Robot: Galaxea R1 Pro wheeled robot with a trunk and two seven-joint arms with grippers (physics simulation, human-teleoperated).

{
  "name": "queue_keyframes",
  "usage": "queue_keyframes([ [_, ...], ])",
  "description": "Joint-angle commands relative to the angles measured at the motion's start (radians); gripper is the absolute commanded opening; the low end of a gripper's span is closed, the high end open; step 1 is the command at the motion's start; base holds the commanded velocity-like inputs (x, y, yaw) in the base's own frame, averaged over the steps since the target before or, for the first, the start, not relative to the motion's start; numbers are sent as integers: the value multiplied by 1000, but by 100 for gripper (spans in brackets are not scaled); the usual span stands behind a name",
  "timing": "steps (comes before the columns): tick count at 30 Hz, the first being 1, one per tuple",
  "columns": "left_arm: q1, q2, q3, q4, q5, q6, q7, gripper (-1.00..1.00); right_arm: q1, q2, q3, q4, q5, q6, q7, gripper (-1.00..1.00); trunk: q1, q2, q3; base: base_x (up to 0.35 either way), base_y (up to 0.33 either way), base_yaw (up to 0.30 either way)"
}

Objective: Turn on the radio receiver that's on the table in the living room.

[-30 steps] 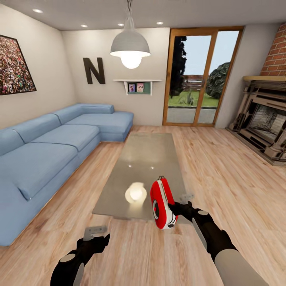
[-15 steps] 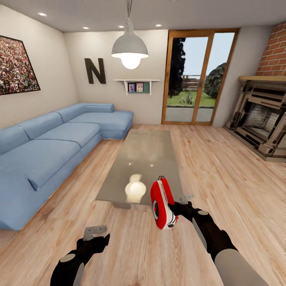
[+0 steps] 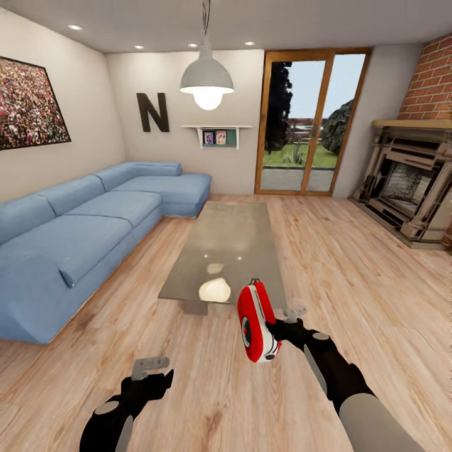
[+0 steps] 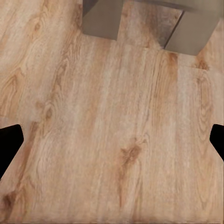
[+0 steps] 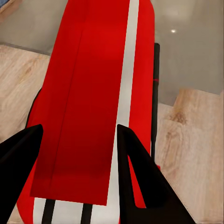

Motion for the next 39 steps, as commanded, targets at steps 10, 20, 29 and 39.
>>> queue_keyframes([
  [10,0,0,0,0,0,0,0,100,0,1,2,6,-8,0,-1,-100,0,0,0,-346,0,0],
  [20,0,-3,2,-5,-1,-115,5,100,0,3,7,71,-6,-1,8,-100,0,0,0,-164,0,0],
  [29,-12,-2,-1,-70,6,-222,0,100,0,-25,2,-11,40,141,476,-100,0,0,0,-3,0,0],
  [39,-12,0,5,-69,-1,-271,1,-100,0,-103,-10,-75,42,122,625,-100,0,0,0,0,0,0],
])
